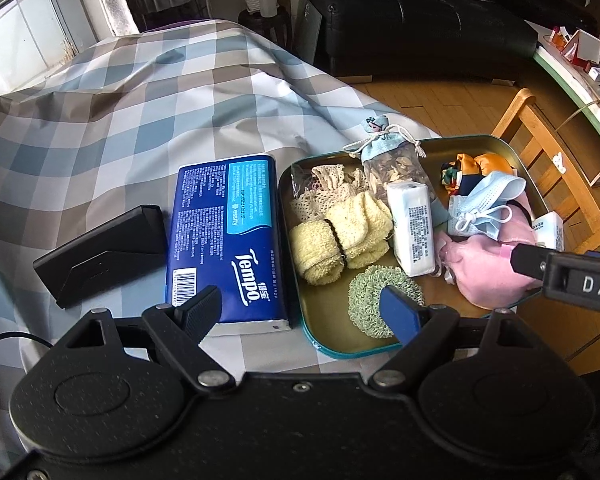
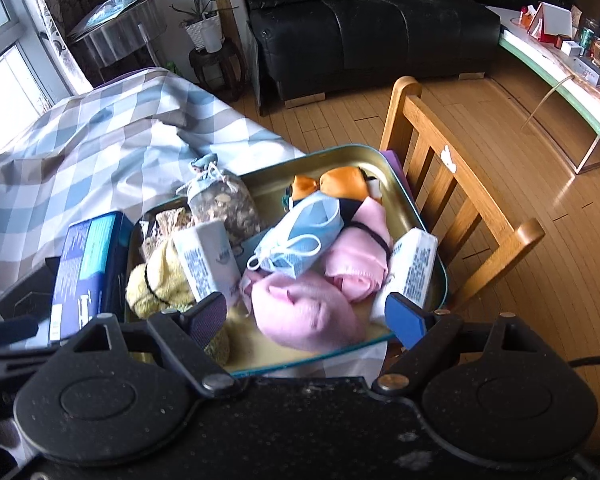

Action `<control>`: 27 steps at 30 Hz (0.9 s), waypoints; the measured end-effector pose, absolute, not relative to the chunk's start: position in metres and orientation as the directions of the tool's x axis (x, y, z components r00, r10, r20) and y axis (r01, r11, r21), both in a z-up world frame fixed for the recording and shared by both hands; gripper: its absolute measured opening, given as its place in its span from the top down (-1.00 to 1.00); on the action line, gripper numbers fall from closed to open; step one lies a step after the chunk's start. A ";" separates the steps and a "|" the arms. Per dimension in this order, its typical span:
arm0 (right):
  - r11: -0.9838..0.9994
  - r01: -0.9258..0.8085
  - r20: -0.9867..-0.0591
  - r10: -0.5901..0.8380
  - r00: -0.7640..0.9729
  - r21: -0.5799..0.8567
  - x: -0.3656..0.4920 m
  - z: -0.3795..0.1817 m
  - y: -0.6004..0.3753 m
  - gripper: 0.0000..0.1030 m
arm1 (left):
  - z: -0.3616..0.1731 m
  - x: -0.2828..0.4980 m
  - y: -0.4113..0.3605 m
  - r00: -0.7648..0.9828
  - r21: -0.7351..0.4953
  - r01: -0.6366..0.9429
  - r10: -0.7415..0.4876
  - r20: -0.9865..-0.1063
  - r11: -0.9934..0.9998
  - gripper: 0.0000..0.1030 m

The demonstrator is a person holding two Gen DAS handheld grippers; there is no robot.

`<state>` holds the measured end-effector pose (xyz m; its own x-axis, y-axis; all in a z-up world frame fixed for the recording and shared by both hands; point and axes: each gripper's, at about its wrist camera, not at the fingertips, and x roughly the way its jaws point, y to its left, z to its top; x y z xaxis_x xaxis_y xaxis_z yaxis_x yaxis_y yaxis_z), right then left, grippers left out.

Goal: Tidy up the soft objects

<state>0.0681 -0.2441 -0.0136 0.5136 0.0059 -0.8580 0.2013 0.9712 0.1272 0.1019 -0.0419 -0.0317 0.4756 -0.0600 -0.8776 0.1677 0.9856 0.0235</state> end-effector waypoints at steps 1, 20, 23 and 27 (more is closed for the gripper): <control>0.972 0.201 -0.856 0.001 0.518 0.123 0.064 -0.014 -0.243 -0.68 | -0.032 0.102 -0.041 0.476 0.024 0.163 -0.057 -0.877 0.986 -0.59; 0.981 0.168 -0.834 -0.013 0.551 0.096 0.064 -0.008 -0.226 -0.71 | -0.031 0.095 -0.039 0.483 0.056 0.138 -0.018 -0.875 0.989 -0.60; 0.981 0.172 -0.836 -0.016 0.548 0.094 0.065 -0.009 -0.227 -0.72 | -0.030 0.097 -0.038 0.487 0.054 0.134 -0.018 -0.873 0.990 -0.60; 0.981 0.173 -0.838 -0.019 0.545 0.090 0.065 -0.009 -0.225 -0.72 | -0.030 0.098 -0.036 0.487 0.052 0.126 -0.016 -0.873 0.991 -0.60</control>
<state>0.0652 -0.2255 -0.0095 0.5454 -0.0195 -0.8379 0.1727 0.9809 0.0896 0.0977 -0.0362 -0.0304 0.4869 -0.0157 -0.8733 0.1257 0.9907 0.0522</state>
